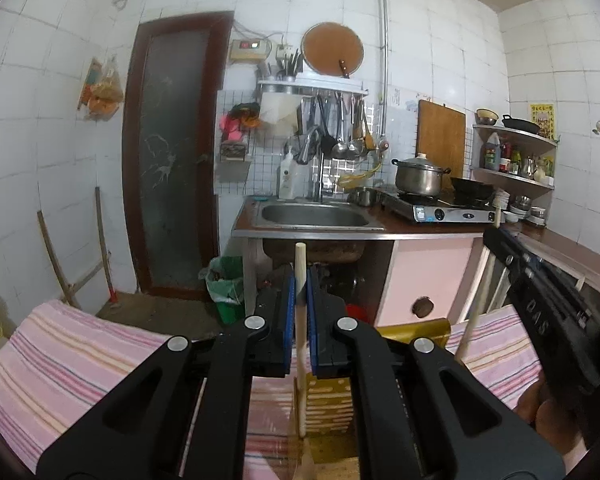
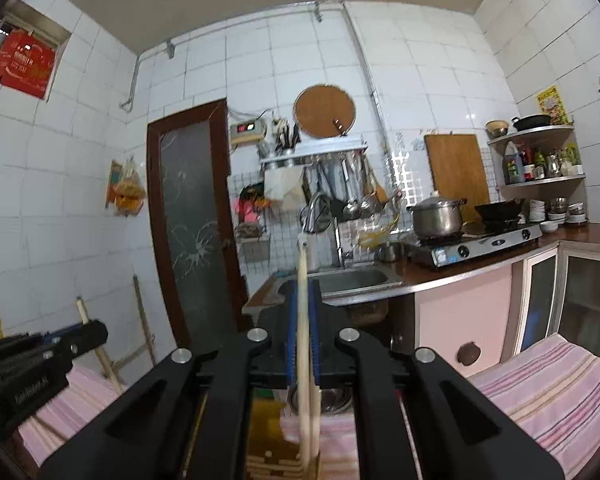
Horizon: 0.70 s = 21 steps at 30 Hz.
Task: Organize utensils
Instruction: 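Open both tools to release the chopsticks into the holder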
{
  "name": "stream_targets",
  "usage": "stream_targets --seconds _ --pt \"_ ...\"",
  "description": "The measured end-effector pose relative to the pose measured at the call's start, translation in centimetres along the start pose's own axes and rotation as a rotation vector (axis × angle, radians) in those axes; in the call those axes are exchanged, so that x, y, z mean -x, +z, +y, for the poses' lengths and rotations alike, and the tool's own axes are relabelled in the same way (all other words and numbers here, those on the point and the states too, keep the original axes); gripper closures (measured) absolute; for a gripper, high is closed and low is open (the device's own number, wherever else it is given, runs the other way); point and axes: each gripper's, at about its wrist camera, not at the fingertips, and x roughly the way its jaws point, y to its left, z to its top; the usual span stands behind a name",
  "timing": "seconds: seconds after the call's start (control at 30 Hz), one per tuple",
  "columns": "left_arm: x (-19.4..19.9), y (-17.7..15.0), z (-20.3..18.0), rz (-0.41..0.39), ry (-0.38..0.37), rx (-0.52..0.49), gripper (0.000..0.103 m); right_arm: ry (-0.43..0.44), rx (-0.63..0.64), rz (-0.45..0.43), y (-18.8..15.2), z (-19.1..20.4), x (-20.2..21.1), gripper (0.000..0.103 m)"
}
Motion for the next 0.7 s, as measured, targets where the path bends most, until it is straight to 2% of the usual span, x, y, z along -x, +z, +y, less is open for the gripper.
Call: stream_targets --seconds 0.07,0.1,0.13,0.17,0.2,0.23,0.27,0.3,0.37,0.47,0.53,0.7 --pt "1.1 0.7 0.3 0.004 -0.006 0.004 0.099 -0.003 0.037 0.030 0.6 0.4 0.7 0.096" --pt "1.9 1.2 0.4 0.003 -0.016 0.001 0.098 -0.005 0.056 0.045 1.1 0.6 1.3 0.090" --pt "3.1 1.9 0.7 0.001 -0.027 0.006 0.096 -0.004 0.063 0.056 1.6 0.6 1.7 0.068" --pt "4.0 2.4 0.8 0.001 -0.026 0.013 0.086 -0.008 0.066 0.065 2.1 0.6 2.3 0.054" --pt "5.1 3.0 1.2 0.006 -0.032 0.021 0.064 -0.017 0.068 0.066 3.0 0.5 3.4 0.040" --pt "6.2 3.4 1.5 0.005 -0.039 0.026 0.052 -0.027 0.080 0.069 3.6 0.6 4.4 0.039" --pt "7.7 3.8 1.9 -0.008 -0.034 0.032 0.030 -0.039 0.096 0.079 4.1 0.6 5.1 0.039" --pt "8.9 4.1 2.1 -0.021 -0.025 0.030 0.016 -0.048 0.109 0.091 4.6 0.7 5.7 0.038" --pt "11.9 4.4 2.8 -0.054 0.000 0.021 0.007 -0.064 0.131 0.117 5.4 0.9 7.6 0.032" --pt "15.1 4.0 3.7 -0.035 0.005 0.008 0.005 -0.080 0.158 0.159 5.8 1.2 10.6 0.022" --pt "16.4 3.3 4.2 0.002 -0.002 0.001 0.005 -0.087 0.165 0.190 5.5 1.4 12.2 0.020" --pt "18.8 -0.2 5.9 0.060 0.043 0.007 0.005 -0.091 0.138 0.254 3.5 1.2 15.5 0.019"
